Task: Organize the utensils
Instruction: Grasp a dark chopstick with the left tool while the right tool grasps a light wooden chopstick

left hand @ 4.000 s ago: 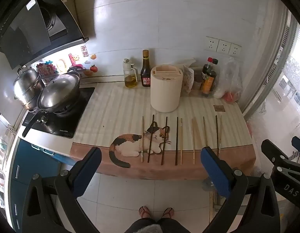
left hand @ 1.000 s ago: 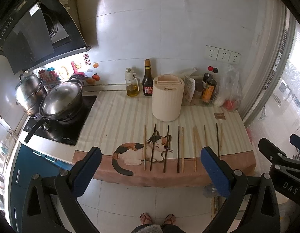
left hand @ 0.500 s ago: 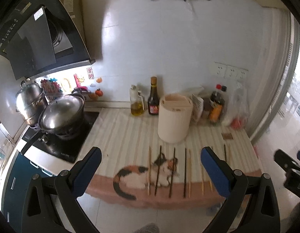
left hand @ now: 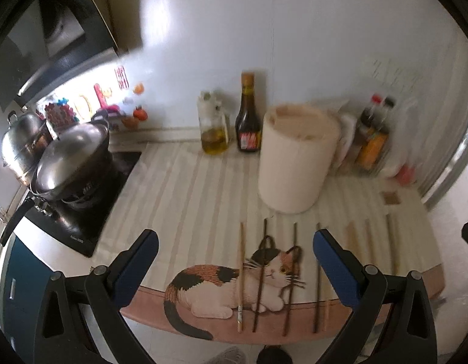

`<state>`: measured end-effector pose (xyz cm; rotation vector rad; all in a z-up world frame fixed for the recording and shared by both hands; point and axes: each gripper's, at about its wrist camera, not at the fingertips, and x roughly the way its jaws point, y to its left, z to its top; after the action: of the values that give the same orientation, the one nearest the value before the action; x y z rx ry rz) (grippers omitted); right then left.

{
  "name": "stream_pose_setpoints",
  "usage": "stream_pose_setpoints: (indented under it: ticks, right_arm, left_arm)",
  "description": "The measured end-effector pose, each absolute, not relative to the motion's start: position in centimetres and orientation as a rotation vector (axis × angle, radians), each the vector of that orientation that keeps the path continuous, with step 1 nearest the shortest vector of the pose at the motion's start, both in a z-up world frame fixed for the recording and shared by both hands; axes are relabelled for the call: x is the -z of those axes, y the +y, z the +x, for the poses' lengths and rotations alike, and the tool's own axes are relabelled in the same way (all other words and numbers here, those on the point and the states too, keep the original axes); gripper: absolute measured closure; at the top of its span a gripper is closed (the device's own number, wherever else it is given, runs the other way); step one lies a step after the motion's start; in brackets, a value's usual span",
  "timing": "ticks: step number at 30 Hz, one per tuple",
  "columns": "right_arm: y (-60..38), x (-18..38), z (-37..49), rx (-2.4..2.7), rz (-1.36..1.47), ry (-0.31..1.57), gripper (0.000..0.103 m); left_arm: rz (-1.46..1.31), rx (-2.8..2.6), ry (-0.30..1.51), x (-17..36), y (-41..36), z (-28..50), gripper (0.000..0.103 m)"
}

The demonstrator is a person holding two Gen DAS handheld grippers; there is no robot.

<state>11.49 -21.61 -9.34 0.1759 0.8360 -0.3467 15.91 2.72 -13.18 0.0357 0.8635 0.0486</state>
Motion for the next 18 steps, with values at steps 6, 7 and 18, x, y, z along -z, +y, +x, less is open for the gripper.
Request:
stream_pose_setpoints:
  ticks: [6, 7, 18]
  right_arm:
    - [-25.0, 17.7, 17.1, 0.276, 0.220, 1.012, 0.032]
    - [-25.5, 18.6, 17.8, 0.271, 0.227, 1.034, 0.033]
    - [-28.4, 29.4, 25.5, 0.180, 0.238, 1.331, 0.036]
  left_arm:
    - [0.087, -0.098, 1.024, 19.5, 1.3, 21.2, 0.000]
    - [0.093, -0.101, 1.047, 20.4, 1.0, 21.9, 0.000]
    - [0.089, -0.136, 1.350, 30.4, 0.9, 26.9, 0.002]
